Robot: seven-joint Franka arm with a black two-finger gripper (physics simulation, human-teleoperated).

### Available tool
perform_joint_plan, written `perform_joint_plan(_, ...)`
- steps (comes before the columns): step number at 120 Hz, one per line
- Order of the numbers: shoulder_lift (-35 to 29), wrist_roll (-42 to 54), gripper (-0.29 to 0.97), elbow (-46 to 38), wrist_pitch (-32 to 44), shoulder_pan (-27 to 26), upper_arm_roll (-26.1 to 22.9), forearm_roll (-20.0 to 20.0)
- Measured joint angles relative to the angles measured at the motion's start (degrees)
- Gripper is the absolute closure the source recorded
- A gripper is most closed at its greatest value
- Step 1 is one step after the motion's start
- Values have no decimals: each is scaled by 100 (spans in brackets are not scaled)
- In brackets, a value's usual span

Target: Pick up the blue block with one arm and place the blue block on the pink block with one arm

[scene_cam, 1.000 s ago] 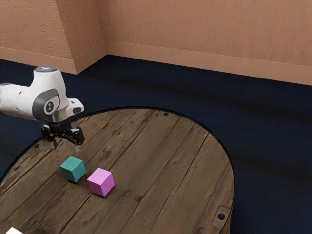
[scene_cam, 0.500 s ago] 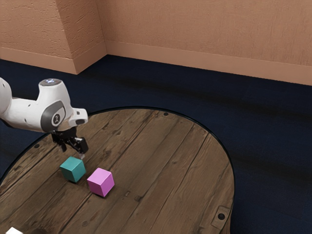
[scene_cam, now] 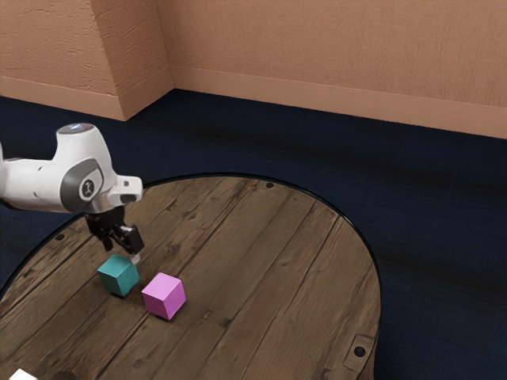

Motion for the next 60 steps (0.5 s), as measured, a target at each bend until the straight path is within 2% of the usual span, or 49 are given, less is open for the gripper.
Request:
perform_joint_plan(40, -357, 89, 0, -380, -108, 48, 42, 69)
perform_joint_plan(60, -181, 3, 0, -382, 124, 47, 42, 87)
